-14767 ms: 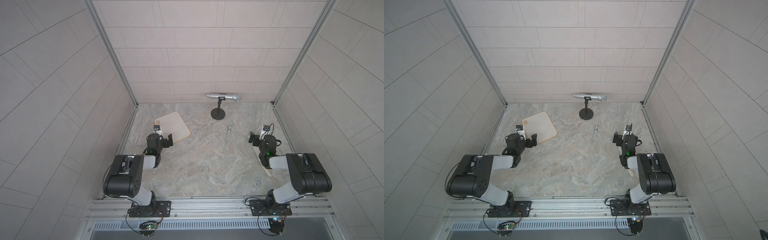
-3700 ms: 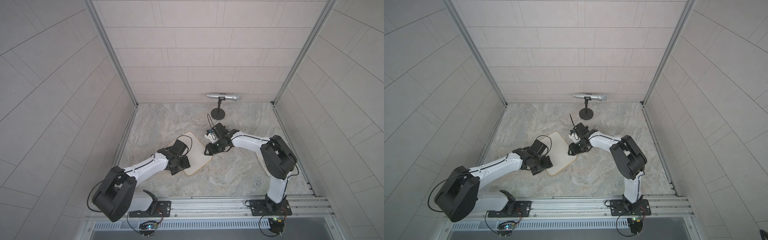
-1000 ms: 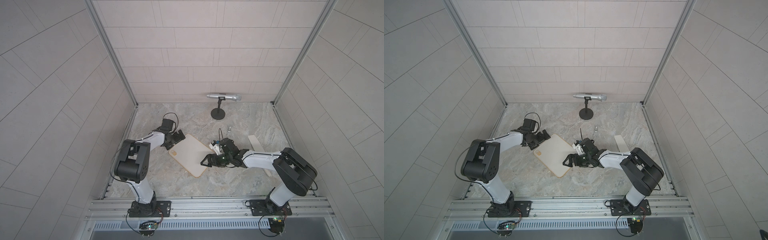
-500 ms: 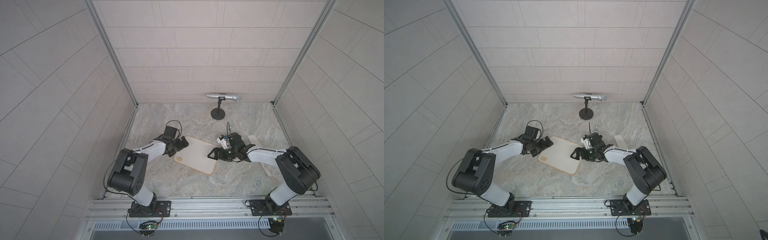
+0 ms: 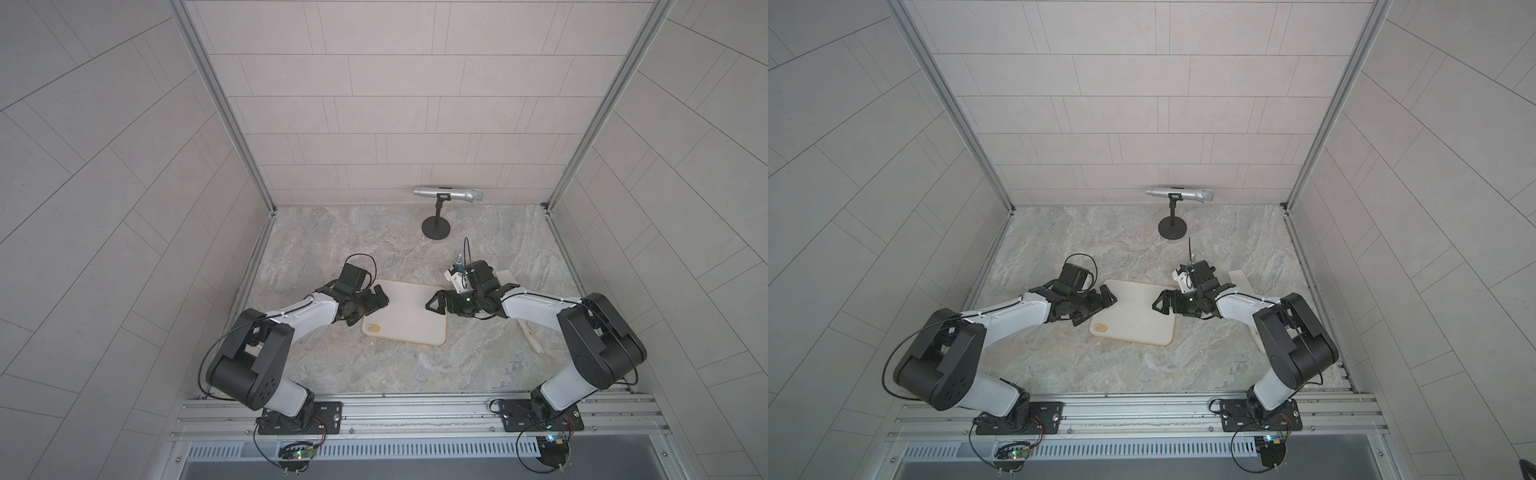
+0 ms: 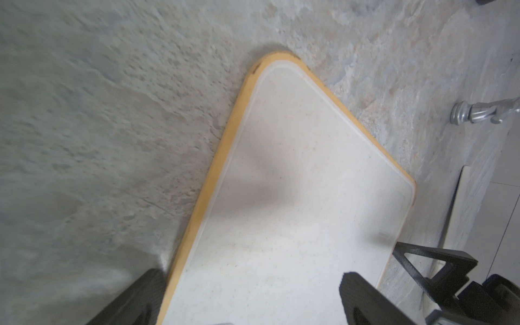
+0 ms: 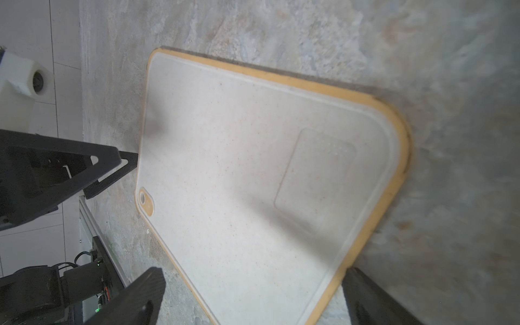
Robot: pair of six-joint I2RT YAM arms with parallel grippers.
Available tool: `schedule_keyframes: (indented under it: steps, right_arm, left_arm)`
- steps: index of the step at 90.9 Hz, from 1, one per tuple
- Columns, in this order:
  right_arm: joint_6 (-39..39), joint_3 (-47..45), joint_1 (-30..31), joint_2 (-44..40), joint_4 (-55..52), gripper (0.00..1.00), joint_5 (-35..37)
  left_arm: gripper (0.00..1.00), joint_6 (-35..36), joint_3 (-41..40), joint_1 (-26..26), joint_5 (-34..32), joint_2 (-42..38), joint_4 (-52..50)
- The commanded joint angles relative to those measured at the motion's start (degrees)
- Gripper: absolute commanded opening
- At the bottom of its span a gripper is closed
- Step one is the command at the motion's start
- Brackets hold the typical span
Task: Align the knife with the edge of the cutting board
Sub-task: Adjust the work surface at the center of the board.
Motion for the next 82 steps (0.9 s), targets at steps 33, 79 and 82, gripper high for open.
schedule_keyframes:
  steps: [33, 79, 82]
  right_arm:
    - [-4.3, -2.4, -3.9, 1.0, -9.8, 1.00, -0.9]
    - [-4.3, -0.9, -4.5, 2.3, -10.7, 1.00, -0.8]
    - [-4.3, -0.8, -4.5, 2.5, -10.7, 1.00, -0.9]
  left_arm:
    - [1.00, -6.3, -1.9, -9.3, 7.7, 7.7, -2.7]
    - [1.00, -6.7, -1.9, -10.4, 7.8, 8.9, -2.2]
    - [1.00, -6.7, -1.9, -10.3, 7.8, 9.0, -2.2]
